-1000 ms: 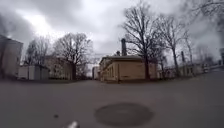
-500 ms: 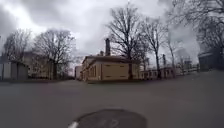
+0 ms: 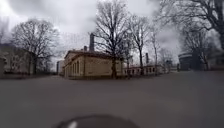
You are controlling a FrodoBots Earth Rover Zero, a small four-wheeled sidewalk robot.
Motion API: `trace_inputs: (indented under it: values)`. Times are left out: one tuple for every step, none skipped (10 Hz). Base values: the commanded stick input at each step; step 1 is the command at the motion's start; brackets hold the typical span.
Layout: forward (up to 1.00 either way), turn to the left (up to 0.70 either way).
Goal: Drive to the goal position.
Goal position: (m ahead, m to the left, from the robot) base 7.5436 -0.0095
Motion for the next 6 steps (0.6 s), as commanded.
trace_inputs:
  values:
    - [1.00,-0.40]
    - [1.00,-0.40]
    - [1.00,-0.09]
    - [1.00,0.00]
    - [1.00,0.00]
    - [1.00,0.00]
